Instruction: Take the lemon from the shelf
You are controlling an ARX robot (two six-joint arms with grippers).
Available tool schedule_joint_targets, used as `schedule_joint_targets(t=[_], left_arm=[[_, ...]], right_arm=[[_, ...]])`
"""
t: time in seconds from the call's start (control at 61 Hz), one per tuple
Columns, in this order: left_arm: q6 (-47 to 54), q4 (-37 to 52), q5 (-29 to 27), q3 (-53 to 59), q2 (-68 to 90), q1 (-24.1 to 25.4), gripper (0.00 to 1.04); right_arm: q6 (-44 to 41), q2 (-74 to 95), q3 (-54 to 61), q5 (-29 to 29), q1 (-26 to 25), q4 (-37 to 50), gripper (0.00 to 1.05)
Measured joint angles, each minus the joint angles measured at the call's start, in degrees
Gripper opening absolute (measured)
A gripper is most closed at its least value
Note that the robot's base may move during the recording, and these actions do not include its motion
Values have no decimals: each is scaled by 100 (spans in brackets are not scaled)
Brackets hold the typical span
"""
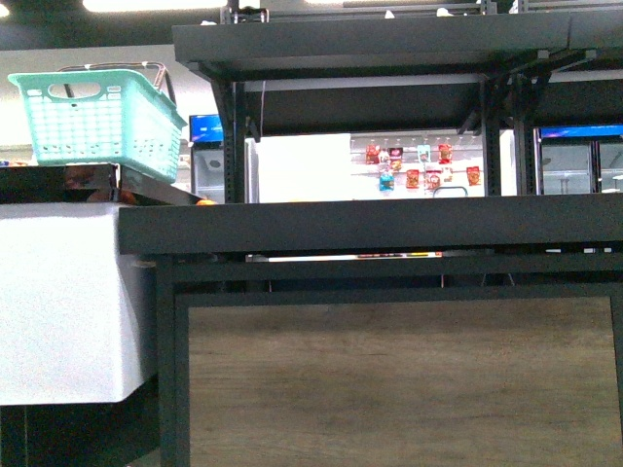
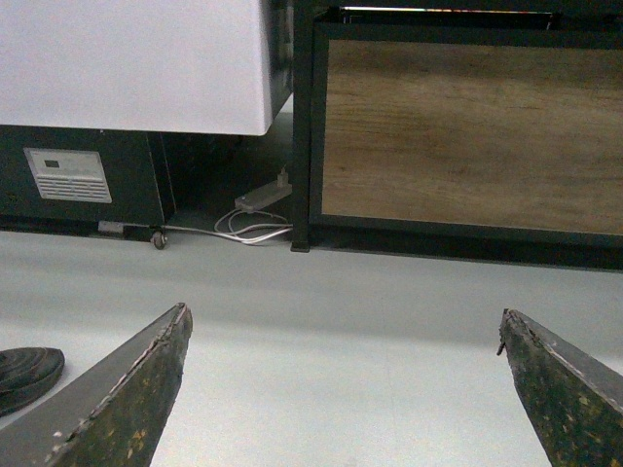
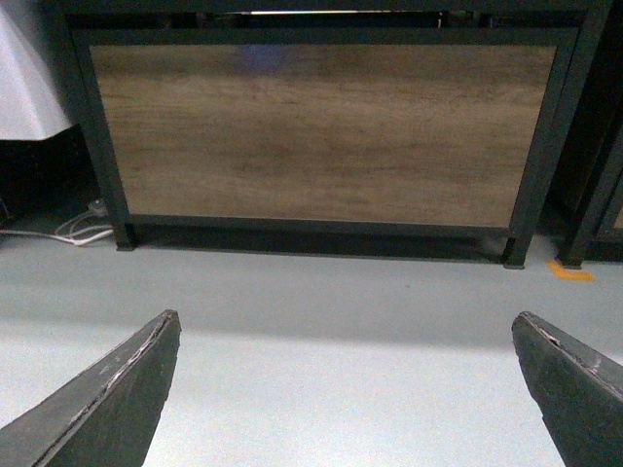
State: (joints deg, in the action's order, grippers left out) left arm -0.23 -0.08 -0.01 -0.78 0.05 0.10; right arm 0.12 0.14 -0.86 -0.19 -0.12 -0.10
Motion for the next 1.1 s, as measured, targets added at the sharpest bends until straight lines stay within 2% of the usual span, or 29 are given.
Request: schedule_joint_targets(t=[1.098], left_arm=[[0, 0, 4, 0, 0, 0, 97]], right_arm=[[2, 0, 0, 2, 0, 0, 102]])
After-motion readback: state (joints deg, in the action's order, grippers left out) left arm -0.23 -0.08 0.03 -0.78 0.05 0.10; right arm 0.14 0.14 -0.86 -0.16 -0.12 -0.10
